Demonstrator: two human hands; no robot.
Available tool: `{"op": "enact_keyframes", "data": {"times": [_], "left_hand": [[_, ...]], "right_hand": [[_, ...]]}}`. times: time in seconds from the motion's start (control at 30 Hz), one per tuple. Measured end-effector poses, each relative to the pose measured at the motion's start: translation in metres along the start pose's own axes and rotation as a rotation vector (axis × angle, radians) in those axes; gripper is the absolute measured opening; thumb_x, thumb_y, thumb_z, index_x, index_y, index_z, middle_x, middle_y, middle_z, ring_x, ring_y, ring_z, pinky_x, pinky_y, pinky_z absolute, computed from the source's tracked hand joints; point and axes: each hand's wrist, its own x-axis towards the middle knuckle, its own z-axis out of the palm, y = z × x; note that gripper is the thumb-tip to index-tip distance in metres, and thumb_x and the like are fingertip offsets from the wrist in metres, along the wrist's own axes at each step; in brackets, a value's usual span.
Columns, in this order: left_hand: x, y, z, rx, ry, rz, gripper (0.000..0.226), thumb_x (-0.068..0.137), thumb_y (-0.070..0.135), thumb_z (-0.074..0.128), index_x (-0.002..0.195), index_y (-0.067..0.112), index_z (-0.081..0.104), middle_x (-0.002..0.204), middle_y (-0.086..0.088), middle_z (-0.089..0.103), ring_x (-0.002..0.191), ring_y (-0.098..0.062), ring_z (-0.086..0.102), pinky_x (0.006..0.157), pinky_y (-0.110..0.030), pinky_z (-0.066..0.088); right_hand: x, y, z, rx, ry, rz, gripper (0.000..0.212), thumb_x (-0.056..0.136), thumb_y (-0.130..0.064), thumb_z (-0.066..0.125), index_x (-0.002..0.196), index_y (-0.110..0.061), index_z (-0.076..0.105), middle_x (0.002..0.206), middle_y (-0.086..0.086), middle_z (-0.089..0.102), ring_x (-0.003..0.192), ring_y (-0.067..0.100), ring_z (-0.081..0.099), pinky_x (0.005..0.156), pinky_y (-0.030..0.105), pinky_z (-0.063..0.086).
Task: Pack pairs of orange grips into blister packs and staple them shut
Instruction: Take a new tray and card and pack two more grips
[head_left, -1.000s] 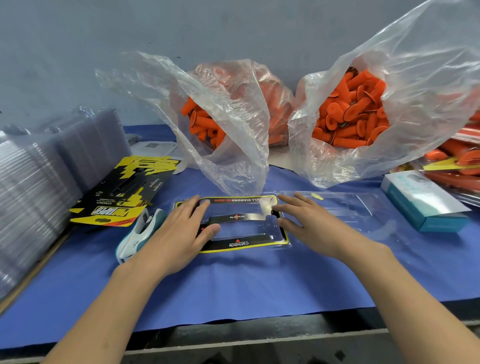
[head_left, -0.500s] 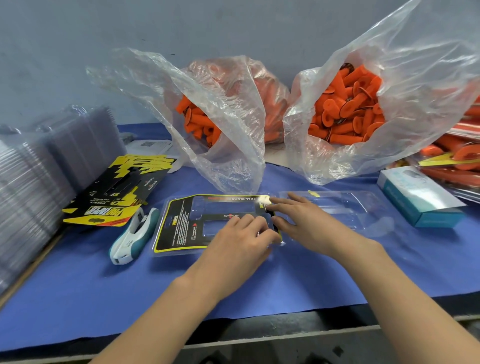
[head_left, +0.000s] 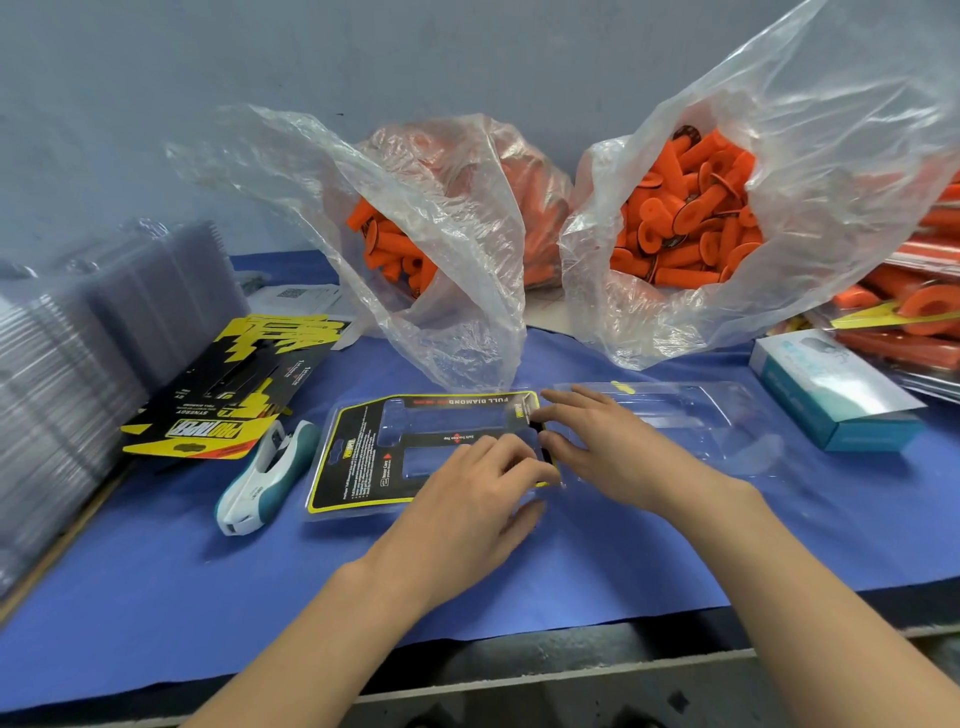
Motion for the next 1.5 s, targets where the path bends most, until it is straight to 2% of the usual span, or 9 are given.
{"op": "enact_keyframes", "data": {"times": [0.13,0.3,0.43,0.5,0.67,0.83,1.17,1.33,1.5], "left_hand": [[-0.001,-0.008,-0.020,-0.056,0.065,-0.068,0.027,0.099,0.039,0.049,0.117,0.023,0.063,0.110,0.007,0.056,0.099,-0.015,0.054,0.088,-0.032,0.044],[-0.012,-0.045,-0.045,-0.107,0.185,-0.413,0.024,0.100,0.031,0.051,0.118,0.021,0.063,0.112,0.006,0.057,0.105,-0.015,0.050,0.094,-0.027,0.037],[-0.030,-0.074,-0.049,-0.055,0.122,-0.642,0.027,0.100,0.030,0.050,0.123,0.020,0.060,0.119,0.001,0.058,0.110,-0.020,0.049,0.098,-0.036,0.040],[-0.037,-0.083,-0.050,-0.027,0.066,-0.693,0.029,0.101,0.031,0.048,0.125,0.021,0.059,0.123,0.001,0.060,0.112,-0.020,0.050,0.098,-0.034,0.037],[-0.047,-0.092,-0.052,0.024,-0.036,-0.669,0.034,0.101,0.038,0.046,0.132,0.027,0.055,0.133,0.009,0.058,0.124,-0.016,0.046,0.099,-0.027,0.027],[-0.050,-0.092,-0.050,0.091,-0.129,-0.629,0.041,0.101,0.046,0.042,0.138,0.029,0.050,0.141,0.011,0.052,0.132,-0.014,0.038,0.108,-0.034,0.030],[-0.054,-0.101,-0.048,0.177,-0.158,-0.612,0.042,0.102,0.050,0.035,0.139,0.034,0.048,0.141,0.013,0.050,0.129,-0.013,0.040,0.103,-0.030,0.024],[-0.054,-0.103,-0.047,0.163,-0.148,-0.623,0.040,0.102,0.049,0.035,0.136,0.035,0.050,0.137,0.013,0.053,0.127,-0.013,0.042,0.102,-0.030,0.025],[-0.054,-0.103,-0.047,0.152,-0.136,-0.623,0.039,0.102,0.047,0.037,0.135,0.034,0.051,0.136,0.012,0.054,0.125,-0.014,0.043,0.101,-0.030,0.026]], "right_hand": [[0.001,-0.003,-0.004,-0.003,0.034,0.011,0.038,0.104,-0.037,0.041,0.140,-0.027,0.051,0.158,-0.008,0.032,0.149,0.020,0.019,0.116,0.026,0.014],[0.006,-0.013,-0.008,-0.034,0.158,-0.019,0.040,0.105,-0.030,0.041,0.143,-0.021,0.048,0.154,-0.004,0.041,0.144,0.021,0.029,0.112,0.026,0.020],[0.013,-0.018,-0.007,-0.125,0.187,-0.056,0.039,0.106,-0.022,0.037,0.143,-0.017,0.048,0.148,-0.004,0.048,0.137,0.021,0.039,0.112,0.034,0.028],[0.016,-0.017,-0.005,-0.193,0.164,-0.026,0.039,0.106,-0.023,0.033,0.143,-0.021,0.047,0.144,-0.006,0.051,0.135,0.022,0.040,0.111,0.038,0.029],[0.015,-0.018,0.000,-0.251,0.123,0.003,0.038,0.105,-0.021,0.032,0.138,-0.030,0.049,0.125,-0.008,0.062,0.126,0.020,0.045,0.105,0.036,0.031],[0.013,-0.016,0.005,-0.262,0.094,-0.026,0.035,0.105,-0.026,0.034,0.135,-0.031,0.051,0.128,-0.013,0.059,0.127,0.018,0.045,0.107,0.035,0.030],[0.012,-0.007,0.010,-0.246,0.084,-0.030,0.040,0.105,-0.026,0.032,0.141,-0.027,0.049,0.143,-0.013,0.052,0.140,0.018,0.034,0.114,0.035,0.024],[0.011,-0.007,0.008,-0.137,0.050,-0.011,0.041,0.103,-0.020,0.036,0.141,-0.027,0.049,0.137,-0.008,0.055,0.136,0.022,0.037,0.112,0.037,0.028],[0.007,-0.011,0.003,-0.023,-0.019,0.000,0.040,0.099,-0.024,0.041,0.137,-0.036,0.049,0.133,-0.008,0.053,0.139,0.023,0.033,0.115,0.043,0.023]]}}
